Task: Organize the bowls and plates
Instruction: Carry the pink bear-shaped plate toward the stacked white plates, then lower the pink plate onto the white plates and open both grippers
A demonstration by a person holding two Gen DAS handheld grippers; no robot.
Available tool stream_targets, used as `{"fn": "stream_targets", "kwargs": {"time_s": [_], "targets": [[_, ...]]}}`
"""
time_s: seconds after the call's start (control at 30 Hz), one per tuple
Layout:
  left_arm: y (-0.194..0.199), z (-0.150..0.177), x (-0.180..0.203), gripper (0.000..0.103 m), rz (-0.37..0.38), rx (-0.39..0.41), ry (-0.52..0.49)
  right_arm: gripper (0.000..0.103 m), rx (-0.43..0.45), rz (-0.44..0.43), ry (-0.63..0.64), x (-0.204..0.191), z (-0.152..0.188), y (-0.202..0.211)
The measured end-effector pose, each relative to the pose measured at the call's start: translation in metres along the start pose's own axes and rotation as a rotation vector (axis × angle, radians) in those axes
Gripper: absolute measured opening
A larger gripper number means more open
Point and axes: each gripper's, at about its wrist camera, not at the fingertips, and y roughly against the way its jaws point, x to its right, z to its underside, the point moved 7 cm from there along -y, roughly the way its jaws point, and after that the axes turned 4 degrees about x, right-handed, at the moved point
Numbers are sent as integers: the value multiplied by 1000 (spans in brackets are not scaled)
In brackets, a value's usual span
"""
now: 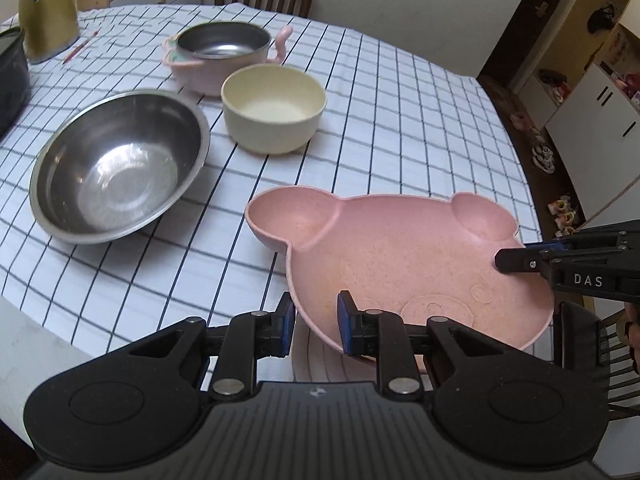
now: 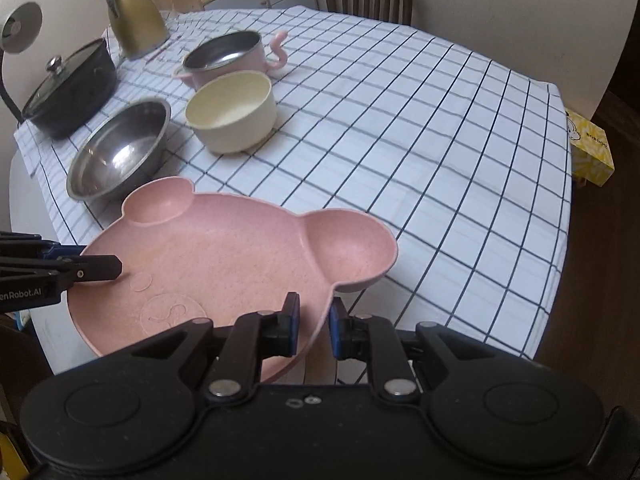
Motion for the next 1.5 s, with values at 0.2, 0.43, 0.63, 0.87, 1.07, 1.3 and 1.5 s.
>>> {"fn": "stream_targets", "kwargs": {"time_s": [0.2, 0.43, 0.63, 0.87, 1.07, 1.3, 1.5], "targets": [[-2, 13, -2, 21, -1, -1, 23, 15, 10, -8, 36, -4, 9, -4], [-4, 31, 3, 21, -6, -17, 24, 15, 1, -4, 67, -3, 21, -13], [-8, 42, 8, 21, -21, -29, 6, 16, 14, 0, 95, -2, 26, -13], [-11, 42, 12, 21, -31, -23, -18, 16, 11, 16, 104, 1, 29, -18], [-13, 43, 12, 21, -27, -36, -24, 21, -3, 28, 119, 0, 32, -23], [-14, 42, 12, 21, -16, -53, -19, 33, -14, 46, 152, -1, 34, -23], [-15, 41, 10, 22, -4, -64, -2, 45, -15, 61, 159, 4, 35, -19]]}}
